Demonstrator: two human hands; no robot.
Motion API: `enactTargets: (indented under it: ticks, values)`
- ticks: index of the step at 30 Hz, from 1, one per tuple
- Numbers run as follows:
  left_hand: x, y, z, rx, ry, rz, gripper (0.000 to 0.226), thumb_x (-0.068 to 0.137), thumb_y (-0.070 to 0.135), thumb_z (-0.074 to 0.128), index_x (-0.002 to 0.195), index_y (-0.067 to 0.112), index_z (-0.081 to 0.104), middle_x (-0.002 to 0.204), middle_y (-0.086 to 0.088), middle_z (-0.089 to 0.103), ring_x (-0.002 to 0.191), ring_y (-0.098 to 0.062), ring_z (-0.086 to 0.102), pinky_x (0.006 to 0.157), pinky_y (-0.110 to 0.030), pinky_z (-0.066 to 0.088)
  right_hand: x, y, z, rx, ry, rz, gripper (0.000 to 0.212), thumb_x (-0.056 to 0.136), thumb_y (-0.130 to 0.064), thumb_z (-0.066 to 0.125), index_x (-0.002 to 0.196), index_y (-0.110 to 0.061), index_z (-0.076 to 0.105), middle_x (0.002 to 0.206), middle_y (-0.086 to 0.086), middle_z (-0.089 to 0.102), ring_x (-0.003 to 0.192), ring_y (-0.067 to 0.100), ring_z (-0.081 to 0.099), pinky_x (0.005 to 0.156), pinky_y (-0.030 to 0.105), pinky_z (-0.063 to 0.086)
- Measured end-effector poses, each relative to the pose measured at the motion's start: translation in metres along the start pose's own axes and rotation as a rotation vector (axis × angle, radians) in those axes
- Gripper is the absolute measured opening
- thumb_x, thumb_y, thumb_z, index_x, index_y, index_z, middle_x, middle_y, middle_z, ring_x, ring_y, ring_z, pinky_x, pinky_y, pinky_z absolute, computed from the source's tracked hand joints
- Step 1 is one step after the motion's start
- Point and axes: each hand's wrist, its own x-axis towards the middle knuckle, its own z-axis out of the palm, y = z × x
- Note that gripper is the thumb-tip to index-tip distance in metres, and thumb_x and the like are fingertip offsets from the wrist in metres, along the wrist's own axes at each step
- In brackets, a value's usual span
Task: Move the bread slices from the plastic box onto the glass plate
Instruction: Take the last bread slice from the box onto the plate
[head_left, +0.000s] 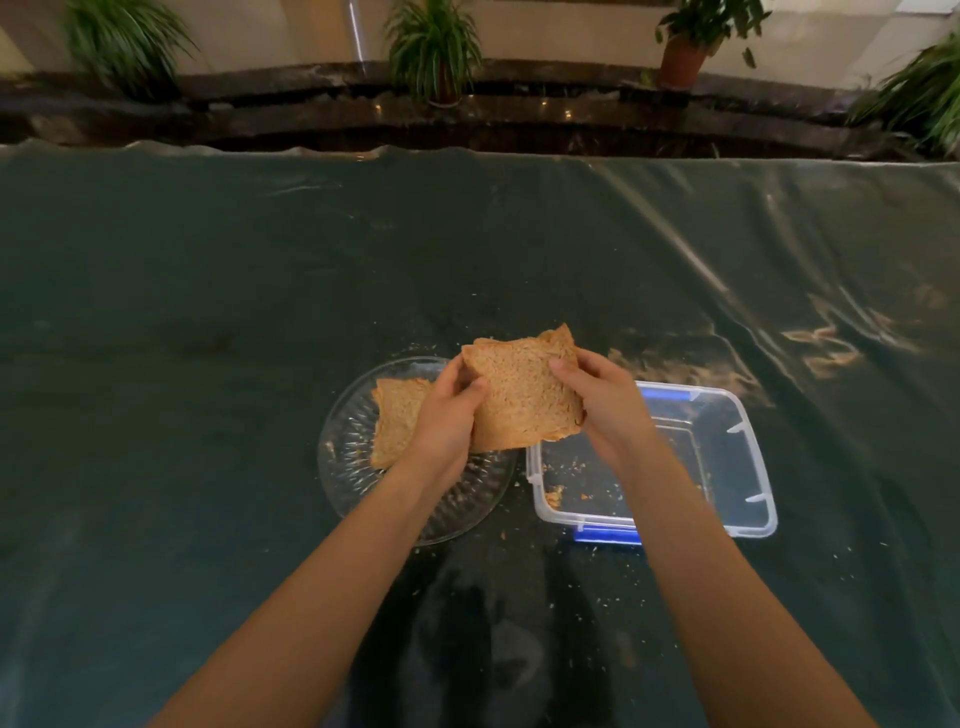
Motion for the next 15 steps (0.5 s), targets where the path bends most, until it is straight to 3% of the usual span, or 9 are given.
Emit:
enactTargets:
  ticks: [3, 6, 10, 13, 15]
  values:
    - [0.001, 0.004, -0.032, 0.020, 0.072, -0.036, 0.033, 0.094, 0.017, 0.047, 0.126, 0.024, 0.049, 0.129, 0.002, 0.052, 0.115, -0.020, 0.053, 0.084, -0.044, 0.054, 0.001, 0.008, 0.035, -0.071, -0.015, 0.006, 0.031, 0.088, -0.026, 0.058, 0.116, -0.016, 0.057, 0.100, -0.008, 0.061, 0.090, 0.009, 0.058, 0.067, 0.024, 0.050]
    - [0.005, 0.004, -0.064, 0.083, 0.186, -0.086, 0.022, 0.093, 0.016, 0.048, 0.111, 0.025, 0.055, 0.130, -0.003, 0.053, 0.114, -0.023, 0.052, 0.095, -0.049, 0.047, 0.006, 0.022, 0.070, -0.097, -0.021, 0.057, 0.035, 0.088, -0.019, 0.058, 0.122, -0.010, 0.056, 0.115, 0.006, 0.063, 0.100, 0.020, 0.061, 0.084, 0.036, 0.054]
    - [0.017, 0.001, -0.090, 0.120, 0.259, -0.170, 0.035, 0.093, 0.013, 0.046, 0.128, 0.018, 0.050, 0.131, -0.007, 0.053, 0.117, -0.027, 0.052, 0.098, -0.051, 0.046, 0.018, 0.045, 0.104, -0.144, 0.002, 0.134, 0.039, 0.089, -0.017, 0.056, 0.127, -0.009, 0.052, 0.126, 0.009, 0.058, 0.113, 0.024, 0.055, 0.098, 0.041, 0.047]
    - [0.026, 0.001, -0.093, 0.156, 0.265, -0.200, 0.036, 0.093, 0.012, 0.044, 0.129, 0.017, 0.049, 0.130, -0.008, 0.054, 0.116, -0.026, 0.052, 0.097, -0.046, 0.047, 0.030, 0.057, 0.117, -0.244, 0.065, 0.124, 0.034, 0.089, -0.018, 0.055, 0.123, -0.010, 0.055, 0.122, 0.007, 0.060, 0.103, 0.019, 0.055, 0.093, 0.035, 0.047]
    - [0.031, 0.002, -0.092, 0.220, 0.262, -0.218, 0.036, 0.093, 0.011, 0.042, 0.128, 0.017, 0.049, 0.130, -0.006, 0.054, 0.118, -0.025, 0.050, 0.095, -0.042, 0.045, 0.038, 0.062, 0.121, -0.320, 0.088, 0.090, 0.028, 0.090, -0.018, 0.054, 0.117, -0.010, 0.058, 0.111, 0.007, 0.063, 0.082, 0.010, 0.055, 0.076, 0.024, 0.048]
